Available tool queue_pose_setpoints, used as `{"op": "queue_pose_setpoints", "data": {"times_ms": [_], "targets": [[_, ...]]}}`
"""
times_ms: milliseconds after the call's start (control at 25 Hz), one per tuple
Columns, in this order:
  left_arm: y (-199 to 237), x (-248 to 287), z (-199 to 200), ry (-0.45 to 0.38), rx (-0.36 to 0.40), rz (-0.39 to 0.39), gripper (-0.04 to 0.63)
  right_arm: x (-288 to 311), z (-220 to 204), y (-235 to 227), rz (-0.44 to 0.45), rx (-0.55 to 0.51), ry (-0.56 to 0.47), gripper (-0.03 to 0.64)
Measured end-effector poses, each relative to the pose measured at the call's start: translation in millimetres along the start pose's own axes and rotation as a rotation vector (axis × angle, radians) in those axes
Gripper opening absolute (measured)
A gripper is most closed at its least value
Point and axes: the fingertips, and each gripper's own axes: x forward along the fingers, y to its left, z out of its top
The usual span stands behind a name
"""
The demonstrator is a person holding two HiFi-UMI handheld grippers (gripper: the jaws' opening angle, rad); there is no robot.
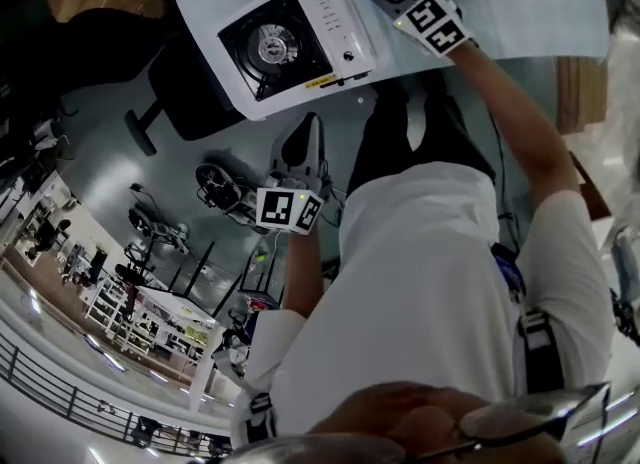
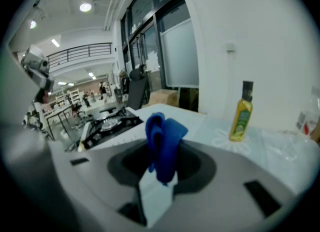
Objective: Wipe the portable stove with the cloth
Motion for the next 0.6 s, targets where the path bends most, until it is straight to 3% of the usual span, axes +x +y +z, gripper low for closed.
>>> {"op": "queue_pose_setpoints", "data": {"times_ms": [440, 600], "targets": [[11, -4, -26, 0.034, -0.022, 0.008, 0.034, 66, -23, -15, -0.045, -0.026, 0.038, 0.13], [10, -4, -33, 0.044, -0.03, -0.003, 0.032, 75, -29, -13, -0.025, -0.004, 0.053, 0.13]]}}
